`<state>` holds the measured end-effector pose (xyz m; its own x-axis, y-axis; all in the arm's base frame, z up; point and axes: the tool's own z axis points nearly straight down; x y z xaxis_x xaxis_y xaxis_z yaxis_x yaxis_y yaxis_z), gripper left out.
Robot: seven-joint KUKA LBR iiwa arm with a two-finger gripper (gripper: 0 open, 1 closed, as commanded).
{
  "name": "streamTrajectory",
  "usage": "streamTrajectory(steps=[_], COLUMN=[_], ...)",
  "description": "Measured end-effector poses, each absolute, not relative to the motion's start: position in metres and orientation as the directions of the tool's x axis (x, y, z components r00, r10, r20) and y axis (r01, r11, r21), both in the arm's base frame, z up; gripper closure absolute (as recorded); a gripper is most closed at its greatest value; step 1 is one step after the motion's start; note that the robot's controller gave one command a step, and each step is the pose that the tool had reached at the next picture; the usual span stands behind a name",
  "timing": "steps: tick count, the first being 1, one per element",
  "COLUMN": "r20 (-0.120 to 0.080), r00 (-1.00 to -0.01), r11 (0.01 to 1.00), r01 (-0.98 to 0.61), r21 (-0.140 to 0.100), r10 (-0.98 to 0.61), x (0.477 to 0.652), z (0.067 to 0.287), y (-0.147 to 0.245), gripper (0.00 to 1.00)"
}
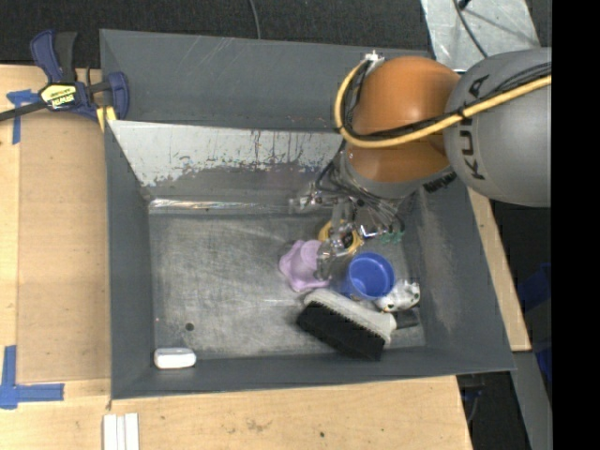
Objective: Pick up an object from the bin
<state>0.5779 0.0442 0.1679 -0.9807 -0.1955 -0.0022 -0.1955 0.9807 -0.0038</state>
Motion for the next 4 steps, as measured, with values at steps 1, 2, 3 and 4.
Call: streamTrajectory(steps=[1,2,3,4], r20=[-0.002,-0.018,-0.018,-0.006], r00=[-0.917,-0.894,-0.894,-0.727], r11=[0.917,0.894,0.895,0.727], r01=[-0.400,-0.447,-0.447,-0.687], r21=[0.000,-0.012,-0.012,-0.004], r10=[-0.400,-0.448,-0.447,-0.687], x=[0.582,0.619,0.619,0.599], z=[0.171,0.081,0.081,0.232], y=[0.044,0.017,0.017,0.024], gripper=[0.00,1.00,1.00,1.00])
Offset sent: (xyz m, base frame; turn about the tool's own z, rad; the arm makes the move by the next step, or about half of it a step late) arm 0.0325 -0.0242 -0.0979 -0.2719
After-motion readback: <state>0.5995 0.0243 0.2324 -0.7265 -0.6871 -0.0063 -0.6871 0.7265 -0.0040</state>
